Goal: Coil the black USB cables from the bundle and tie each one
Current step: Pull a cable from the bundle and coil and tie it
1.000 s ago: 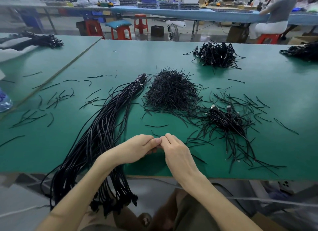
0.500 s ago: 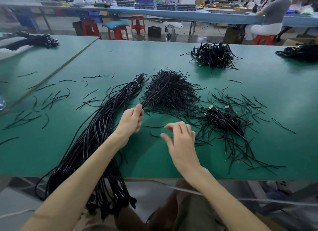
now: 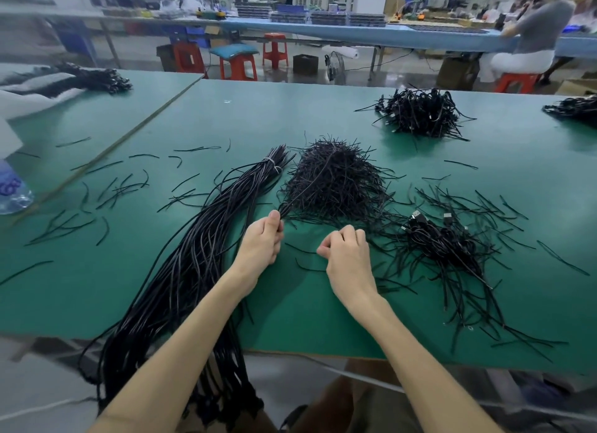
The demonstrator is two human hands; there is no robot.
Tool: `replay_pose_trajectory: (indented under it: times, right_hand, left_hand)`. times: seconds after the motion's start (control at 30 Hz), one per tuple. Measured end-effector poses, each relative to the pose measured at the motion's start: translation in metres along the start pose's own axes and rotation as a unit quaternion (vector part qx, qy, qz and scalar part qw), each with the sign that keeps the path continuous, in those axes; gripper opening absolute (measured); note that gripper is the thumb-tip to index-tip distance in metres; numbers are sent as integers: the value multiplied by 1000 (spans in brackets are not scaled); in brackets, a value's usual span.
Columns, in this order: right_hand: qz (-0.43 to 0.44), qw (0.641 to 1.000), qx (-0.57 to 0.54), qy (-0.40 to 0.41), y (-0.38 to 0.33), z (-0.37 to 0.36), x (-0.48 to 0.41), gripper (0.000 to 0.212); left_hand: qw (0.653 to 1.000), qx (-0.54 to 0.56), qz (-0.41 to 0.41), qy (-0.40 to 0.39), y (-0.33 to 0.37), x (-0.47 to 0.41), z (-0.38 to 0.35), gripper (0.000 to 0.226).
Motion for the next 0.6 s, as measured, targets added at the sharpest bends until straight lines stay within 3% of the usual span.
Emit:
replay_pose_trajectory:
  times: [0.07, 0.13, 0.23, 0.3, 0.4, 0.6]
  right_hand:
    - [6, 1000, -5, 13, -1, 1, 1, 10]
    - [-11, 993, -112, 35, 1, 7, 1, 12]
    - [-11, 944, -329, 34, 10, 16, 1, 13]
    - [-4, 917, -397, 43, 16, 20, 3, 12]
    - [-6, 895, -441, 64, 23, 21, 4, 10]
    - [20, 900, -434, 18, 20, 15, 1, 5]
  left_hand:
    - [1000, -2, -1, 0, -1, 1, 0, 40]
    - [1000, -17, 2, -2, -2, 1, -1, 41]
    - [993, -121, 4, 6, 1, -2, -6, 43]
    - [978, -209, -3, 8, 4, -6, -13, 43]
    - [968, -250, -14, -4, 6, -8, -28, 42]
    - [970, -241, -39, -5, 0, -5, -34, 41]
Point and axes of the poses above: each hand's wrist, its own x-axis away from the middle knuckle, its own z-axis out of the back of the hand, y = z × x, the point moved 3 cm from there along -x, towards the middle knuckle, and after that the axes turned 15 degrees about -y, right-handed, at the moved point
